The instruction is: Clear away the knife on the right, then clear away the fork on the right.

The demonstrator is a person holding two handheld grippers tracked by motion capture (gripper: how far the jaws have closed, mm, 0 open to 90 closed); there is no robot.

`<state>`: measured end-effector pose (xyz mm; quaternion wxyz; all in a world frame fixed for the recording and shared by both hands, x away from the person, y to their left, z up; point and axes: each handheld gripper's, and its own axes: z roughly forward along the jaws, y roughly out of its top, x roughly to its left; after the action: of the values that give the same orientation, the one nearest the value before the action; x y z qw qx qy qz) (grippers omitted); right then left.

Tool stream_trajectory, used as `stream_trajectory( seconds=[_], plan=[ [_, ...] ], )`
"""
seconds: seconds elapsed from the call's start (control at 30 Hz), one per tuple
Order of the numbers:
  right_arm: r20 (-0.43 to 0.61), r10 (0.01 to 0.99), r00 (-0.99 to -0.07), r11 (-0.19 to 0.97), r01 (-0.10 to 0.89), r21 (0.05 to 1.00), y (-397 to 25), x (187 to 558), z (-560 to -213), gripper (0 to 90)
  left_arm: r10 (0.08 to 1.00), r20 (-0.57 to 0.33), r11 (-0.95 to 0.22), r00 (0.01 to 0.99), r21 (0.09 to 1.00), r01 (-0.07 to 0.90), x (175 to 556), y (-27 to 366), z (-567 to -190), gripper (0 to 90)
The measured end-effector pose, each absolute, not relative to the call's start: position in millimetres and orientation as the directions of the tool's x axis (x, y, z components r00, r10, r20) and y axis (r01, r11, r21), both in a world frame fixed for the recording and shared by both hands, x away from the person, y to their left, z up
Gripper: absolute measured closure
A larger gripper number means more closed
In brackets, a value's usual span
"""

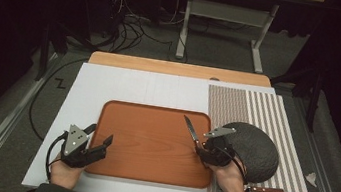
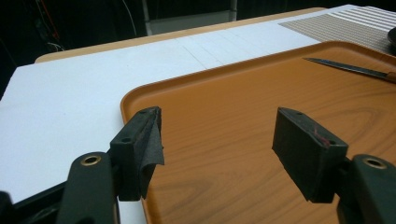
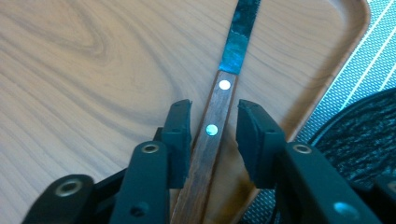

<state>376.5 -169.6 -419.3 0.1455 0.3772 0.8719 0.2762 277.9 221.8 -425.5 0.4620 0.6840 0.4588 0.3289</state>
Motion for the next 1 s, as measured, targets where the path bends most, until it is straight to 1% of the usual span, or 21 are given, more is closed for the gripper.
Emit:
stream_trajectory(
  seconds=[0.13,0.17,0.2,0.5,0.53,0.63,0.8,1.0],
  plan=[
    [-0.031,0.736,-0.676,0.553,0.574,0.604,-171.6,376.0,-418.4,61.6,0.931,0.028,-0.154,0.364,0.934,0.322,277.4,221.9,-425.3,32.9],
    [-0.022,0.736,-0.677,0.545,0.573,0.612,-172.9,374.9,-417.2,59.4,0.931,0.028,-0.153,0.363,0.935,0.321,277.4,221.8,-425.3,32.9],
    [-0.022,0.736,-0.677,0.545,0.573,0.612,-172.9,374.9,-417.2,59.4,0.931,0.029,-0.154,0.363,0.935,0.321,277.4,221.8,-425.3,32.9],
    [0.023,0.715,-0.699,0.487,0.520,0.701,-185.5,370.2,-409.4,50.1,0.932,0.032,-0.157,0.362,0.934,0.322,278.1,221.7,-425.8,32.9],
    [0.023,0.715,-0.699,0.487,0.520,0.701,-185.5,370.2,-409.4,50.1,0.931,0.032,-0.157,0.362,0.934,0.322,278.0,221.8,-425.7,32.9],
    [0.025,0.713,-0.701,0.473,0.506,0.721,-190.5,367.1,-408.4,46.1,0.931,0.034,-0.159,0.363,0.933,0.321,277.8,221.8,-425.7,32.8],
    [0.020,0.707,-0.707,0.469,0.490,0.735,-196.4,363.3,-407.8,43.2,0.932,0.035,-0.160,0.362,0.934,0.321,277.6,221.8,-425.6,32.9],
    [0.024,0.704,-0.710,0.461,0.482,0.745,-207.9,360.0,-408.8,42.6,0.932,0.041,-0.165,0.361,0.933,0.320,277.2,221.2,-425.7,32.8]
  ],
)
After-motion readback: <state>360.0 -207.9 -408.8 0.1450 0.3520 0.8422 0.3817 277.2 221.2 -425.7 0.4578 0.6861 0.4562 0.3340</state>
